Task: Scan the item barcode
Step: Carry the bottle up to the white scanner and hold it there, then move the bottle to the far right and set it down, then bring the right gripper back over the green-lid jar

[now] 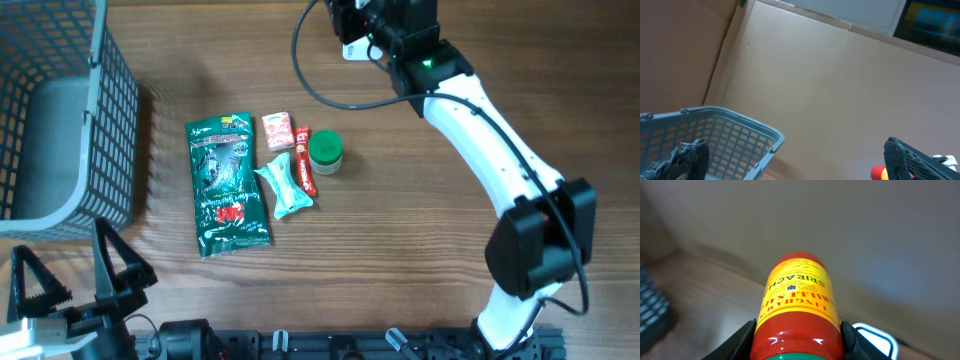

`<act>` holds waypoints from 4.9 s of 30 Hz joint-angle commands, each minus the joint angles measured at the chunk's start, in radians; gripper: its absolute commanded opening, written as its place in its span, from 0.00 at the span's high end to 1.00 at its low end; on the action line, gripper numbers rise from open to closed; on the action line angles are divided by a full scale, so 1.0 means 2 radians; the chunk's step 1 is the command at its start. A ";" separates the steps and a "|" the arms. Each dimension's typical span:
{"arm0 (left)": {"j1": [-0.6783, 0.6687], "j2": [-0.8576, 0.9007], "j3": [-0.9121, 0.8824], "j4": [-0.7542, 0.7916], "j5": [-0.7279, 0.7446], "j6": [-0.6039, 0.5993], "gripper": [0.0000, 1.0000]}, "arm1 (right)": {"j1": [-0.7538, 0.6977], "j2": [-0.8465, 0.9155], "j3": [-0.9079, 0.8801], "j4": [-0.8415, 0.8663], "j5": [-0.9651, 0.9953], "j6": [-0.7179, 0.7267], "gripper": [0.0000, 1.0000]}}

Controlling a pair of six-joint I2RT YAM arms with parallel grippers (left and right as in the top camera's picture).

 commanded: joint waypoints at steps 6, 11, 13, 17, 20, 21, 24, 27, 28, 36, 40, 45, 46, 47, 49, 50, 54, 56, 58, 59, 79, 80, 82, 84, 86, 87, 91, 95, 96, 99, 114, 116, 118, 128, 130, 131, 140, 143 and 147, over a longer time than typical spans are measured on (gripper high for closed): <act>0.018 -0.002 -0.008 0.006 -0.012 -0.001 0.00 | -0.050 0.078 0.003 0.119 -0.086 0.044 0.74; 0.030 -0.002 -0.009 0.005 -0.012 -0.001 0.00 | -0.058 0.113 0.003 0.161 -0.104 0.060 0.71; 0.033 -0.002 -0.010 0.006 -0.012 -0.001 0.00 | -0.059 0.125 0.003 0.171 -0.119 0.060 0.70; 0.034 -0.002 -0.019 0.007 -0.013 -0.001 0.00 | -0.059 0.153 0.003 0.207 -0.116 0.058 0.68; 0.034 -0.002 -0.028 0.007 -0.015 -0.001 0.00 | -0.059 0.176 0.003 0.243 -0.098 0.054 0.69; 0.034 -0.002 -0.031 0.008 -0.015 -0.001 0.00 | -0.059 0.182 0.003 0.251 -0.098 0.052 0.68; 0.034 -0.002 -0.040 0.011 -0.020 -0.001 0.00 | -0.059 0.198 0.003 0.271 -0.098 0.049 0.66; 0.034 -0.002 -0.050 0.014 -0.020 -0.001 0.00 | -0.062 0.213 0.003 0.281 -0.095 0.046 0.66; 0.034 -0.002 -0.056 0.017 -0.020 0.000 0.00 | -0.064 0.220 0.003 0.280 -0.089 0.045 0.66; 0.034 -0.002 -0.080 0.025 -0.061 0.000 0.00 | -0.090 0.229 0.003 0.278 -0.102 0.058 0.67; 0.034 -0.002 -0.089 0.026 -0.063 0.000 0.00 | -0.099 0.229 0.003 0.266 -0.136 0.060 0.66; 0.034 -0.002 -0.099 0.026 -0.082 0.002 0.00 | -0.116 0.218 0.004 0.276 -0.229 0.102 0.55; 0.034 -0.002 -0.100 0.026 -0.089 0.001 0.00 | -0.120 0.211 0.004 0.278 -0.243 0.110 0.55; 0.034 -0.002 -0.100 0.025 -0.095 0.001 0.00 | -0.123 0.203 0.004 0.278 -0.254 0.114 0.55; 0.034 -0.002 -0.100 0.023 -0.098 0.001 0.00 | -0.131 0.183 0.004 0.274 -0.284 0.123 0.56; 0.034 -0.002 -0.100 0.020 -0.098 0.001 0.00 | -0.136 0.170 0.004 0.269 -0.300 0.124 0.59; 0.034 -0.002 -0.100 0.004 -0.098 0.001 0.00 | -0.156 0.122 0.004 0.218 -0.317 0.118 0.63; 0.034 -0.002 -0.100 0.003 -0.098 0.001 0.00 | -0.172 0.091 0.004 0.165 -0.312 0.092 0.63; 0.034 -0.002 -0.100 0.003 -0.098 0.001 0.00 | -0.187 0.069 0.004 0.115 -0.295 0.070 0.64; 0.034 -0.002 -0.100 0.003 -0.098 0.001 0.00 | -0.196 0.056 0.004 0.084 -0.284 0.053 0.65; 0.034 -0.002 -0.100 0.003 -0.098 0.001 0.00 | -0.372 0.063 0.003 -0.172 0.239 -0.248 0.63; 0.034 -0.002 -0.100 0.003 -0.098 0.001 0.00 | -0.385 0.065 0.003 -0.174 0.247 -0.246 0.63; 0.034 -0.001 -0.100 0.003 -0.098 0.001 0.00 | -0.412 0.070 0.003 -0.187 0.246 -0.245 0.63; 0.034 -0.001 -0.100 0.004 -0.098 0.001 0.00 | -0.441 0.074 0.003 -0.193 0.246 -0.244 0.63; 0.034 -0.001 -0.100 0.005 -0.098 0.001 0.00 | -0.470 0.078 0.003 -0.198 0.244 -0.243 0.63; 0.034 -0.001 -0.100 0.005 -0.098 0.001 0.00 | -0.484 0.079 0.003 -0.200 0.242 -0.238 0.62; 0.034 0.001 -0.100 0.010 -0.098 -0.025 0.00 | -0.529 0.082 0.003 -0.213 0.198 -0.222 0.58; 0.034 0.015 -0.100 0.008 -0.097 -0.119 0.00 | -0.562 0.082 0.003 -0.231 0.129 -0.186 0.57; 0.034 0.020 -0.100 0.004 -0.096 -0.143 0.00 | -0.568 0.083 0.003 -0.235 0.115 -0.172 0.57; 0.034 0.044 -0.100 -0.008 -0.096 -0.175 0.00 | -0.583 0.084 0.003 -0.241 0.096 -0.134 0.57; 0.034 0.189 -0.100 0.082 0.000 -0.175 0.00 | -0.587 0.059 0.010 -0.259 0.096 -0.048 0.00; 0.034 0.189 -0.100 0.103 0.014 -0.170 0.00 | -0.587 0.039 0.012 -0.253 0.089 -0.048 0.00; 0.034 0.189 -0.100 0.110 0.021 -0.169 0.00 | -0.587 0.018 0.012 -0.248 0.082 -0.048 0.00; 0.034 0.189 -0.100 0.078 0.025 -0.169 0.00 | -0.585 -0.010 0.011 -0.289 0.064 -0.026 0.00; 0.034 0.189 -0.100 0.084 0.037 -0.169 0.00 | -0.582 -0.017 0.011 -0.290 0.035 -0.018 0.00; 0.034 0.189 -0.100 0.090 0.046 -0.169 0.00 | -0.580 -0.023 0.011 -0.290 0.018 -0.018 0.00; 0.034 0.189 -0.100 0.202 0.262 -0.049 0.00 | -0.554 -0.130 0.011 -0.264 -0.071 0.041 0.00; 0.034 0.189 -0.100 0.221 0.301 -0.049 0.00 | -0.539 -0.173 0.011 -0.263 -0.076 0.064 0.00; 0.034 0.183 -0.100 0.240 0.333 -0.049 0.00 | -0.514 -0.219 0.011 -0.278 -0.078 0.098 0.00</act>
